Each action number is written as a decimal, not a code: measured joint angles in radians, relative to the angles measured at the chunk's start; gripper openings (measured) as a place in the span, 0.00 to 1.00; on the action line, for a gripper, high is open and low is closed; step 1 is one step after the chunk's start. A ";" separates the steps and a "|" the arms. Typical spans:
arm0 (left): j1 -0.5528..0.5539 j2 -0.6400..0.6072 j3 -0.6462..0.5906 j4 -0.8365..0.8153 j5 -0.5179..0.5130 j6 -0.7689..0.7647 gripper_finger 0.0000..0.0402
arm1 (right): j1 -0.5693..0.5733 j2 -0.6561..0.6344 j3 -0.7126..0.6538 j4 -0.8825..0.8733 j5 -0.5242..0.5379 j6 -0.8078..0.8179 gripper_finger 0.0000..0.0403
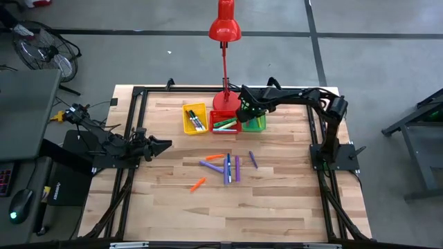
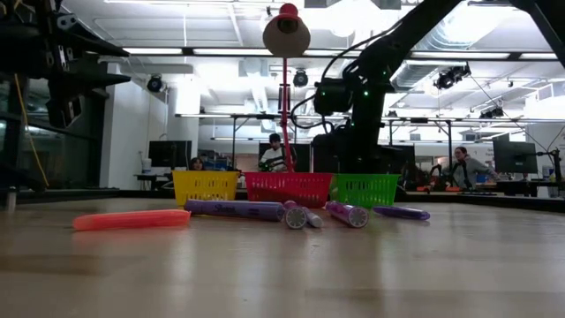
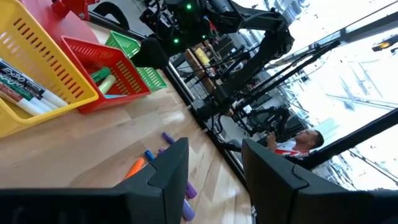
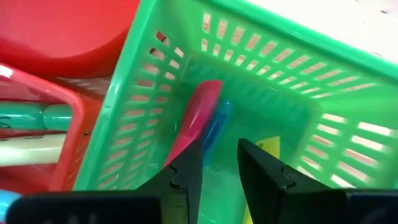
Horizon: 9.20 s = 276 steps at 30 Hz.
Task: Pick & Place Markers
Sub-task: Put the violet pen into the green bin, then put the top orange pen into the green bin
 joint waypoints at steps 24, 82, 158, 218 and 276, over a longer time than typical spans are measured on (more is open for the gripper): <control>0.000 0.000 0.000 -0.008 0.014 0.000 0.37 | 0.030 -0.190 0.000 -0.062 -0.219 -0.094 0.26; 0.001 -0.135 0.000 -0.024 0.369 0.357 0.37 | 0.532 -0.014 -0.071 -0.195 -0.153 0.319 0.48; 0.000 -0.134 0.000 -0.088 0.364 0.322 0.37 | 0.436 -0.415 -0.195 0.004 -0.081 0.097 0.08; 0.000 -0.134 0.000 -0.113 0.368 0.231 0.37 | 0.021 -0.150 -0.196 0.161 -0.054 0.272 0.12; 0.000 -0.135 0.000 -0.111 0.247 0.155 0.37 | 0.109 -0.155 0.117 0.101 -0.310 -0.591 0.27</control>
